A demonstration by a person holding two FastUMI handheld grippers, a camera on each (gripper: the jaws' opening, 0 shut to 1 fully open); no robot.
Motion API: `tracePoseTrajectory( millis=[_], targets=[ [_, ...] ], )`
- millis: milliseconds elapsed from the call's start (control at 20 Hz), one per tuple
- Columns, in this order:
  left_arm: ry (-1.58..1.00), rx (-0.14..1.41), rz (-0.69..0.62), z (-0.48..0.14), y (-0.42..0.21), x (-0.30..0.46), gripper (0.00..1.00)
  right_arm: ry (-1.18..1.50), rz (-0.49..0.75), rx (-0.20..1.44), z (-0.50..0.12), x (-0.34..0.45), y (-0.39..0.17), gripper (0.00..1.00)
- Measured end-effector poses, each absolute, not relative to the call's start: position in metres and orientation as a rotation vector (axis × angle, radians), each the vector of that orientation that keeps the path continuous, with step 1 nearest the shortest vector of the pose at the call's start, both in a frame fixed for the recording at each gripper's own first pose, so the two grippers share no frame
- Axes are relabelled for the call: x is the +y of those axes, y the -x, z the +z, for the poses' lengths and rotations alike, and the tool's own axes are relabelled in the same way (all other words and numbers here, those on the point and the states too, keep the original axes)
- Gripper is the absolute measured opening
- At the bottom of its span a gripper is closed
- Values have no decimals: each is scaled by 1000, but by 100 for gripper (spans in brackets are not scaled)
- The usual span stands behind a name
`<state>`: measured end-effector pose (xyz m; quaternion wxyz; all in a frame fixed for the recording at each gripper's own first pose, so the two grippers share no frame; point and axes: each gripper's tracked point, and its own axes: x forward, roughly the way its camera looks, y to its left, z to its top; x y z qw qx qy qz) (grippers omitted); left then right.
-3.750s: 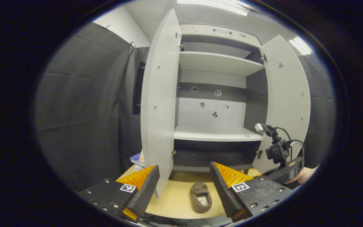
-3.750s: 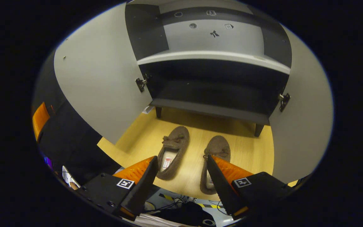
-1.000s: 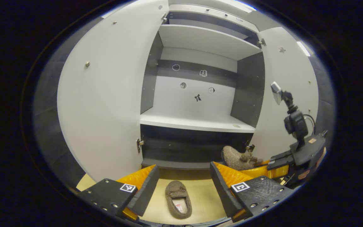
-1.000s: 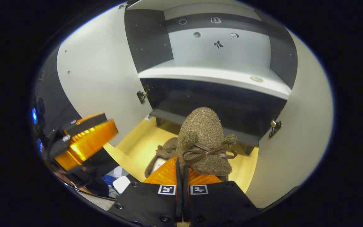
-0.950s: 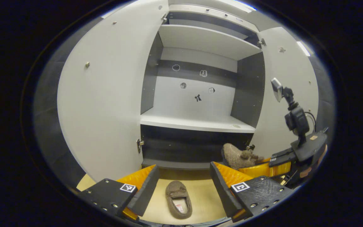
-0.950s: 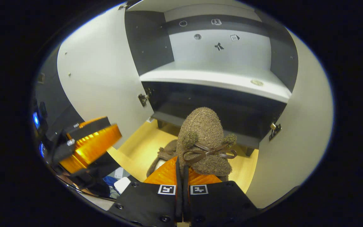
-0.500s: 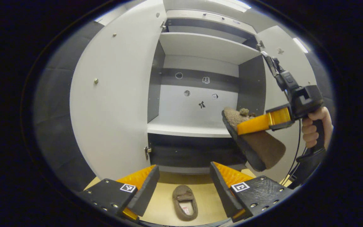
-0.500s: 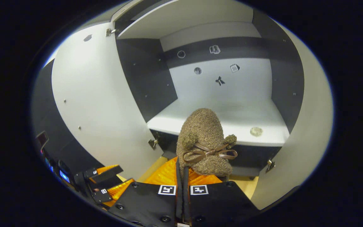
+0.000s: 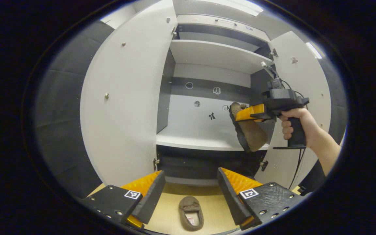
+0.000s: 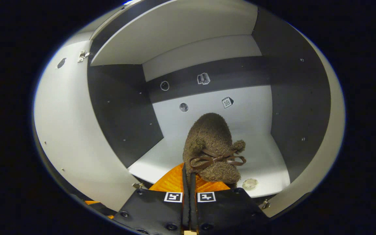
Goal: Grab one shoe with the right hand and put it into the shoe cabinet, grab the other shoe with the left hand and put it into the shoe cabinet; then close the right door with the right hand and the left door with the left hand.
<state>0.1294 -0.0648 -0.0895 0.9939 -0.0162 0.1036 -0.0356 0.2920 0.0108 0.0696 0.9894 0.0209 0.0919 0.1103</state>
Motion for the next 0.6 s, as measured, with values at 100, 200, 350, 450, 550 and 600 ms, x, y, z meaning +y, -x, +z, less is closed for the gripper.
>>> tracePoseTrajectory(
  millis=[100,200,350,450,550,600],
  targets=[
    [38,202,-62,-88,-126,-65,93,7,172,148,81,-1,-318,2],
    [42,200,-51,-87,-125,-64,99,13,141,130,86,-11,-341,2],
    [46,202,-39,-88,-120,-61,93,-25,112,129,81,-24,-372,2],
    [60,209,-28,-91,-119,-58,99,-16,80,130,75,-36,-387,2],
    [68,218,-15,-95,-117,-54,93,-27,63,124,75,-40,-395,3],
    [72,223,-8,-96,-116,-53,93,-37,60,119,73,-40,-397,2]
  ],
)
